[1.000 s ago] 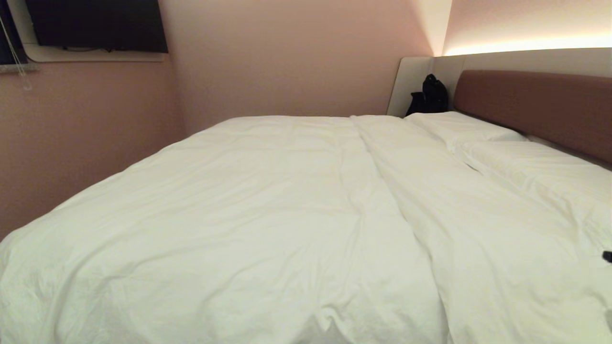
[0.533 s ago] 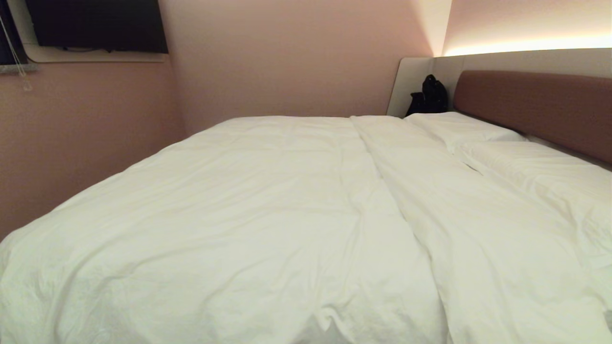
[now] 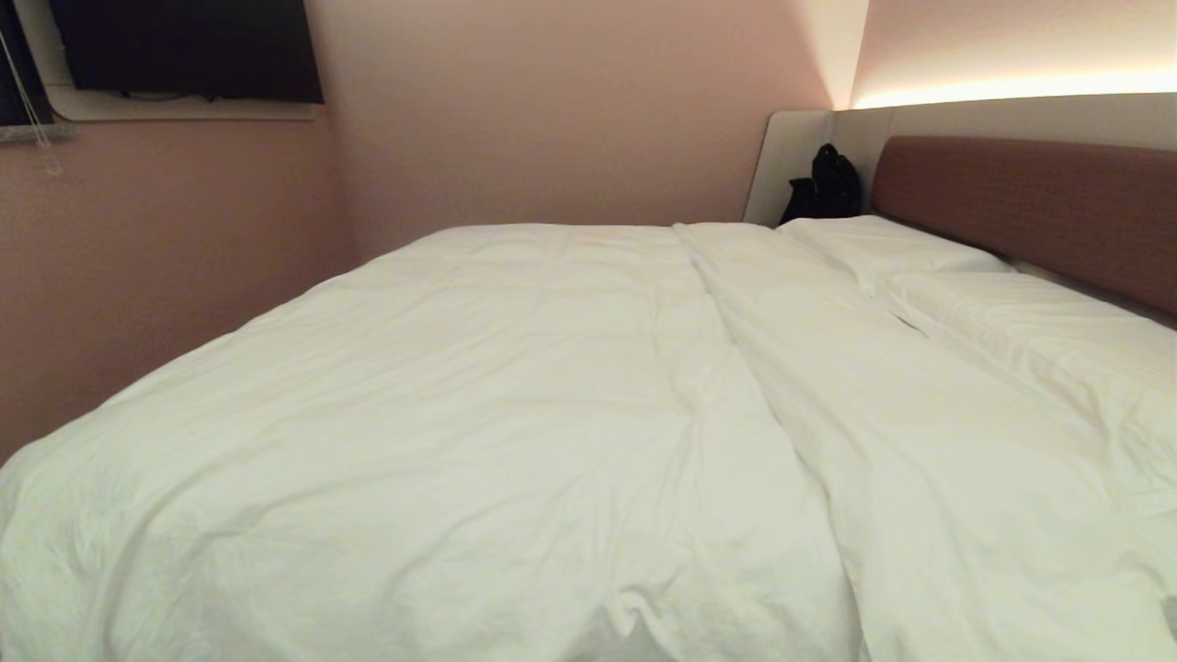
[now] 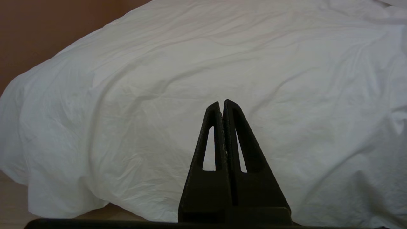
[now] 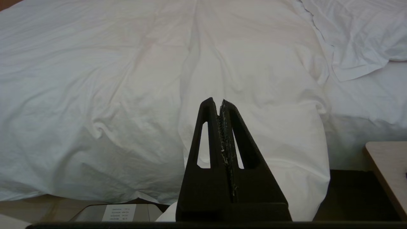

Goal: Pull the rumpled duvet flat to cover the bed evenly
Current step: Flatten the corners of the folded blanket

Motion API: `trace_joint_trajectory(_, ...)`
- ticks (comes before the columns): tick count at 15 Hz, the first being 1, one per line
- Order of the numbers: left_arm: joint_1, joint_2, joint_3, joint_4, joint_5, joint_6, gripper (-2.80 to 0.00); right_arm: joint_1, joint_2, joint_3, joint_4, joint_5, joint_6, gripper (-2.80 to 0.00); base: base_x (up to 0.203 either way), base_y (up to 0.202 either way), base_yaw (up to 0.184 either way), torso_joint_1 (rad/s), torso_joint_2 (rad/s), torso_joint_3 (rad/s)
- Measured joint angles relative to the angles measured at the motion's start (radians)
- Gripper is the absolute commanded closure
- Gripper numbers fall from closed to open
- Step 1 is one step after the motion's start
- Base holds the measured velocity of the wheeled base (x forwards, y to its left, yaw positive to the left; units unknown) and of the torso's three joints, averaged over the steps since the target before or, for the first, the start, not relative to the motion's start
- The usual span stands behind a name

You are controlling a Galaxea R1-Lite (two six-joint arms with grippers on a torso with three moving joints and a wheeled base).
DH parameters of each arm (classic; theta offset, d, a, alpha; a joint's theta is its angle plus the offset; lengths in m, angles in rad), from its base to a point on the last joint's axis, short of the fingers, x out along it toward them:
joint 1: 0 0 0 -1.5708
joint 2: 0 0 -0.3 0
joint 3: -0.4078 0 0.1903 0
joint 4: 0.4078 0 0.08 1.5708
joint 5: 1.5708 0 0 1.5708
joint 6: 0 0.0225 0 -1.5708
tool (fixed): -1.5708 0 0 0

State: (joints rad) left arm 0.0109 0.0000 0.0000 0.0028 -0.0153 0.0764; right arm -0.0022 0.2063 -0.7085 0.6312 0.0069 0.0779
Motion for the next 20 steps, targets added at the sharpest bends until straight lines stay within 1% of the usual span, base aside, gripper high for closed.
trace_joint_trajectory(4, 0.000, 0.000, 0.000, 0.000, 0.000, 0.000, 0.00, 0.009, -0.130, 0.071, -0.003, -0.005, -0.011, 0.00, 0.000, 0.000, 0.000, 0.000, 0.00, 0.000)
trace_joint_trajectory(7, 0.000, 0.000, 0.000, 0.000, 0.002, 0.002, 0.00, 0.009, -0.185, 0.092, -0.004, -0.009, -0.019, 0.00, 0.000, 0.000, 0.000, 0.000, 0.00, 0.000)
trace_joint_trajectory(9, 0.000, 0.000, 0.000, 0.000, 0.002, 0.003, 0.00, 0.009, -0.198, 0.104, -0.003, -0.007, -0.017, 0.00, 0.000, 0.000, 0.000, 0.000, 0.00, 0.000)
trace_joint_trajectory(14, 0.000, 0.000, 0.000, 0.000, 0.002, 0.005, 0.00, 0.009, -0.203, 0.143, -0.045, 0.003, -0.044, 0.00, 0.000, 0.000, 0.000, 0.000, 0.00, 0.000)
trace_joint_trajectory(16, 0.000, 0.000, 0.000, 0.000, 0.002, 0.006, 0.00, 0.009, -0.202, 0.144, -0.070, 0.006, -0.064, 0.00, 0.000, 0.000, 0.000, 0.000, 0.00, 0.000)
trace_joint_trajectory(20, 0.000, 0.000, 0.000, 0.000, -0.003, 0.009, 0.00, 0.009, -0.204, 0.207, -0.089, 0.010, -0.113, 0.00, 0.000, 0.000, 0.000, 0.000, 0.00, 0.000)
